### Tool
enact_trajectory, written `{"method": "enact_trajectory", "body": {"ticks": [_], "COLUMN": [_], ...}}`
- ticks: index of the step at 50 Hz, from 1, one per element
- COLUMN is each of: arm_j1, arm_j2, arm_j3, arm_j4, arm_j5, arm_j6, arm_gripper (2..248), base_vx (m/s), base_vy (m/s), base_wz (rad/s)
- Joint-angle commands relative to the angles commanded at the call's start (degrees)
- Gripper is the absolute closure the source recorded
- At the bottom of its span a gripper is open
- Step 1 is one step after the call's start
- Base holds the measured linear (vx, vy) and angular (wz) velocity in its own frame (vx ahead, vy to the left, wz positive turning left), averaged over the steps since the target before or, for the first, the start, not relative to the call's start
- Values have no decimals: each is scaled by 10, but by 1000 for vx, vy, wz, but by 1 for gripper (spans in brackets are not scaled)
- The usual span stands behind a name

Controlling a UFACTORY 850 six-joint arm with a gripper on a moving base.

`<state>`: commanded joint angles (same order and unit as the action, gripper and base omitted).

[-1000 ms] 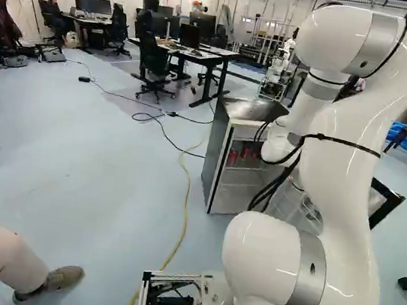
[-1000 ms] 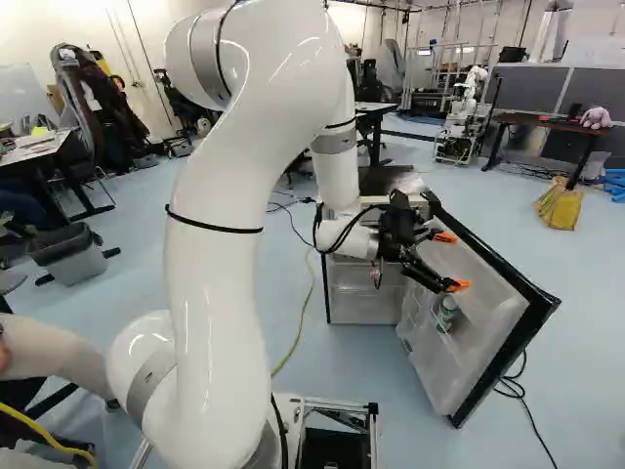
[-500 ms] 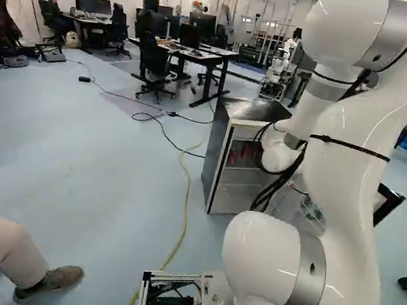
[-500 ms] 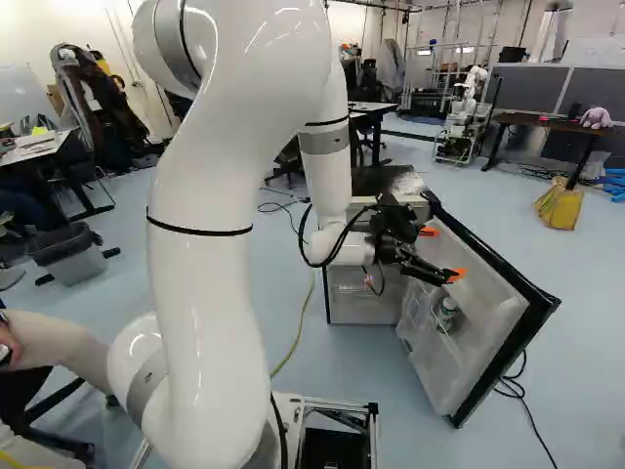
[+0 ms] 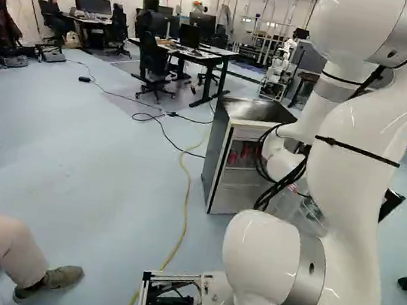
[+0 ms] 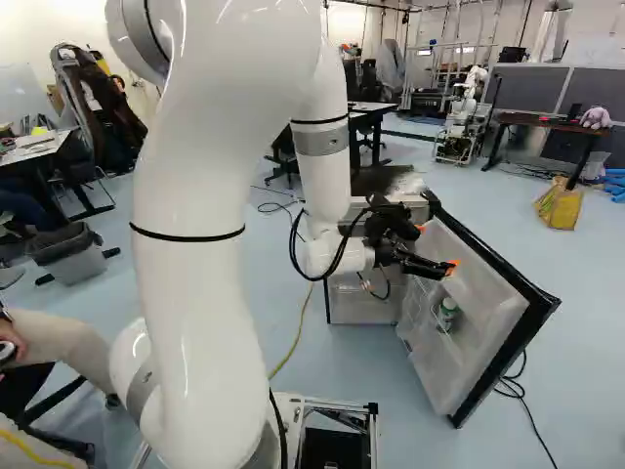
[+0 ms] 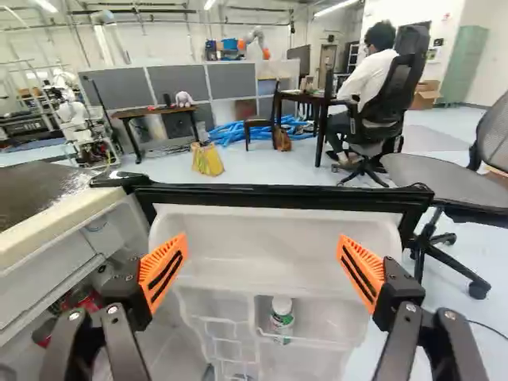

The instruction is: Grab a drink from the fridge

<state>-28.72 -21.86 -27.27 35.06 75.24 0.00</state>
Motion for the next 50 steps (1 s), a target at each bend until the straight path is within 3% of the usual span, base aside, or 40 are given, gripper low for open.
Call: {"method": "enact_trajectory", "body": {"ticks": [26,50], "arm_j1": [-39,-81], "arm_j2": [34,65], "arm_j3": [45,84], "arm_j4": [-157,-301], "arm_j5": [-16,-60], "arm_j6": [0,0], "arm_gripper": [3,3], "base_vx": [0,0], "base_vy": [0,0], "base_wz": [0,0]}}
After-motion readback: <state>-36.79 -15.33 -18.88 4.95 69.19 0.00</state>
